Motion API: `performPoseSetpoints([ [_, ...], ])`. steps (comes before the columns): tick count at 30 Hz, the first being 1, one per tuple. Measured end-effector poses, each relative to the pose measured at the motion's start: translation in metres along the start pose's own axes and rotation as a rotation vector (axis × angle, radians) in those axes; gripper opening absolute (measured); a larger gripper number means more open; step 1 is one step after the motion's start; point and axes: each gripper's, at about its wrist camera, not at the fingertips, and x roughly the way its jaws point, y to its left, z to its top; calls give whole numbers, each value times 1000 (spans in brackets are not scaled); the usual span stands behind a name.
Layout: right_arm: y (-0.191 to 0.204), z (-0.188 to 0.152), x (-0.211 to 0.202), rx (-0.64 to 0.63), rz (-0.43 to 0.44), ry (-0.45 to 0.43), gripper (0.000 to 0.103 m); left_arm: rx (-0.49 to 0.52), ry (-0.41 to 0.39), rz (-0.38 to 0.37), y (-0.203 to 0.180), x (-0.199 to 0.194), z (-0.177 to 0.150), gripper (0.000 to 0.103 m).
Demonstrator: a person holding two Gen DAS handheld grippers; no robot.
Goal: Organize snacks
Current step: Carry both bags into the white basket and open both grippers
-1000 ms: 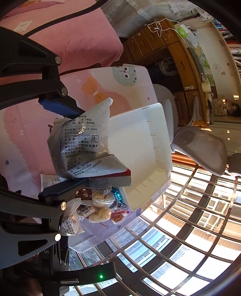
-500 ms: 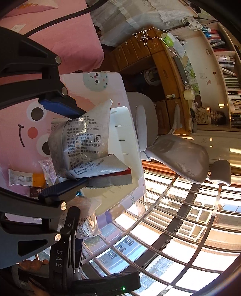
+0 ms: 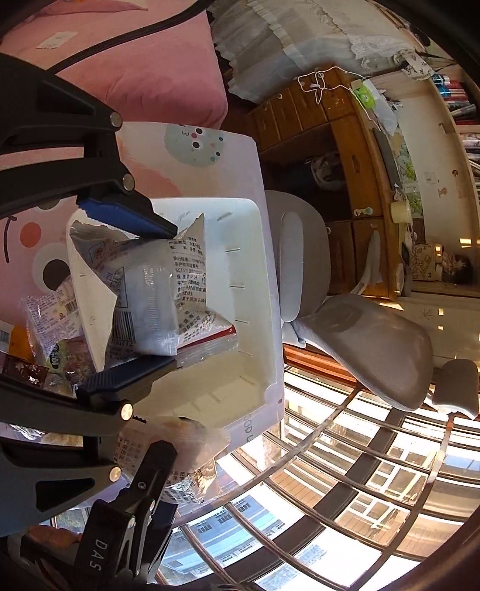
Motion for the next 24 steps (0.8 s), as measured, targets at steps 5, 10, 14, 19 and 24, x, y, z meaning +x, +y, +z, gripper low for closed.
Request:
performPoseSetpoints([
  [5,-11,9,17,-11,0,10,78,-11,2,6,-5,15,5,70],
  [10,-24,9,34,31,-20,75,79,-47,23,4,-2,23,6,79],
  [14,-30,7,30,66,-29,68,82,-52,22,-2,3,18,3,79],
  [19,-28,-2,12,110,-16,48,82,-46,11,-21,5,-1,-6,79],
  [24,-19,-20,-12,138,-21,13,82,-42,-15,-20,6,-30,-24,79],
])
